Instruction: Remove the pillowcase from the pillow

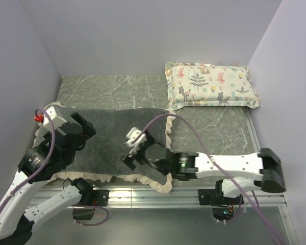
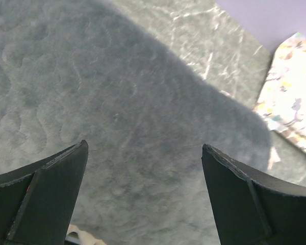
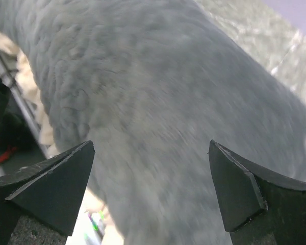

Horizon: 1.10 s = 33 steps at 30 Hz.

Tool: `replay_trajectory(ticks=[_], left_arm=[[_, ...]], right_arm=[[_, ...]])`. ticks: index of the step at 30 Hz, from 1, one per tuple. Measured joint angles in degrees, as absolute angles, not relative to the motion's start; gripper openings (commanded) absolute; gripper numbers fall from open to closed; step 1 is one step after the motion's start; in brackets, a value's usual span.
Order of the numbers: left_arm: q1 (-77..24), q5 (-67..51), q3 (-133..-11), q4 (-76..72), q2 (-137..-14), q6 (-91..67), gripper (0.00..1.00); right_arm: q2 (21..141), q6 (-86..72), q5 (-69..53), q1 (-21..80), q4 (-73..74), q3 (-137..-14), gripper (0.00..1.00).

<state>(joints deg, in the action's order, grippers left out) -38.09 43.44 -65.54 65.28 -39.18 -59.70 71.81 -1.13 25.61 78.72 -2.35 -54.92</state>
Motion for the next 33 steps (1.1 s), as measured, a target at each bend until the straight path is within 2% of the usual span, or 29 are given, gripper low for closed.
replay_trajectory(ticks=[3, 9, 18, 30, 33], left_arm=[[-38.09, 43.55, -68.79, 65.52, -40.34, -59.2, 0.99], [-38.09, 44.53, -76.75, 64.93, -42.24, -56.45, 0.99], [-38.09, 44.86, -78.22, 62.98, -45.01, -51.62, 0.99], [-38.09, 45.12, -79.42, 60.34, -46.15, -47.53, 0.99], [-38.09, 45.15, -79.42, 60.18, -46.28, -47.13, 0.99]], right_arm=[[80.12, 5.61, 28.12, 81.56, -3.99, -59.81, 1.0], [87.77, 14.5, 32.97, 88.38, -6.0, -62.0, 1.0], [96.64, 22.59, 44.84, 100.07, -13.1, -62.28, 1.0], [110.02, 30.09, 54.02, 101.84, -23.18, -63.44, 1.0], [113.45, 32.75, 56.58, 101.47, -27.42, -64.27, 0.96]])
